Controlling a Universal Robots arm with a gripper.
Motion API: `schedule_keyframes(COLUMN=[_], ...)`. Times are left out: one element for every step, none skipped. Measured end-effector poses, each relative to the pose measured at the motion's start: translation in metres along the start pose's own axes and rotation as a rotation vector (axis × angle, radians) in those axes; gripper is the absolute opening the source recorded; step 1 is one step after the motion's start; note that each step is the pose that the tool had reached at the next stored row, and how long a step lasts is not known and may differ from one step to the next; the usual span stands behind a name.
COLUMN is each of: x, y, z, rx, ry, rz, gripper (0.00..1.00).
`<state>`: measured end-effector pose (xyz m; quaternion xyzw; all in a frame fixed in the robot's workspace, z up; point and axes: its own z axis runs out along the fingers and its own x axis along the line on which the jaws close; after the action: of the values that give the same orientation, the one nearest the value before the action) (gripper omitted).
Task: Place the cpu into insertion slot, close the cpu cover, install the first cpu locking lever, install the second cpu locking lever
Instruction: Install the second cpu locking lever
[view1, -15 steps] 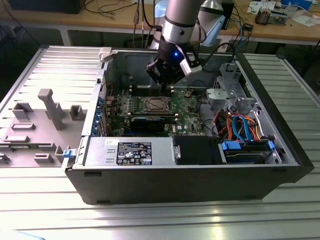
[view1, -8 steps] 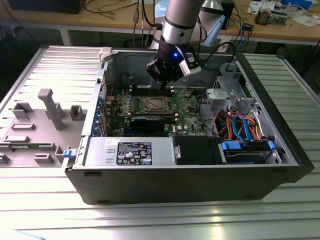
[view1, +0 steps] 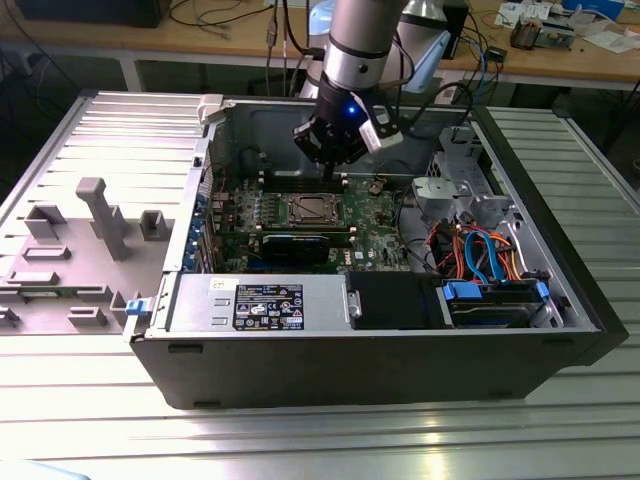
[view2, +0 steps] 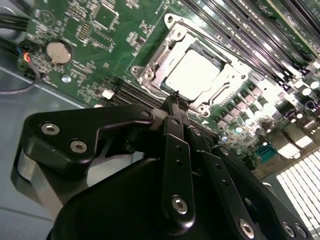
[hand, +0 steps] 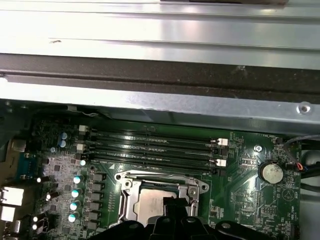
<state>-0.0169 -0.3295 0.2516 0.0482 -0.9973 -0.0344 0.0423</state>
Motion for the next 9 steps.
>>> schedule_keyframes(x=[0.0000,0.0000,0.0000,0.0000,0.0000,0.0000,-0.0001,-0.0001,-0.0001], y=[0.0000,0.0000,0.0000,0.0000,0.0000,0.0000,0.0000,0.0000,0.0000], z=[0.0002,0.0003,0.0004,0.0005,0.0007,0.0007,0.0008,0.0009,0.0011], rx=[0.0017,0.0031,0.0043,0.0052,0.0058,0.0066,0.0075,0.0081,0.0095], ry=[-0.0183,-0.0321,-0.0439,-0.0534,-0.0607,-0.0683,-0.0762,-0.0831,-0.0971], rz=[-0.001,-0.002,-0.003,-0.003,-0.004,-0.004,-0.005,-0.005,-0.006], gripper=[0.11,0.11,0.11,0.11,0.11,0.11,0.11,0.11,0.11])
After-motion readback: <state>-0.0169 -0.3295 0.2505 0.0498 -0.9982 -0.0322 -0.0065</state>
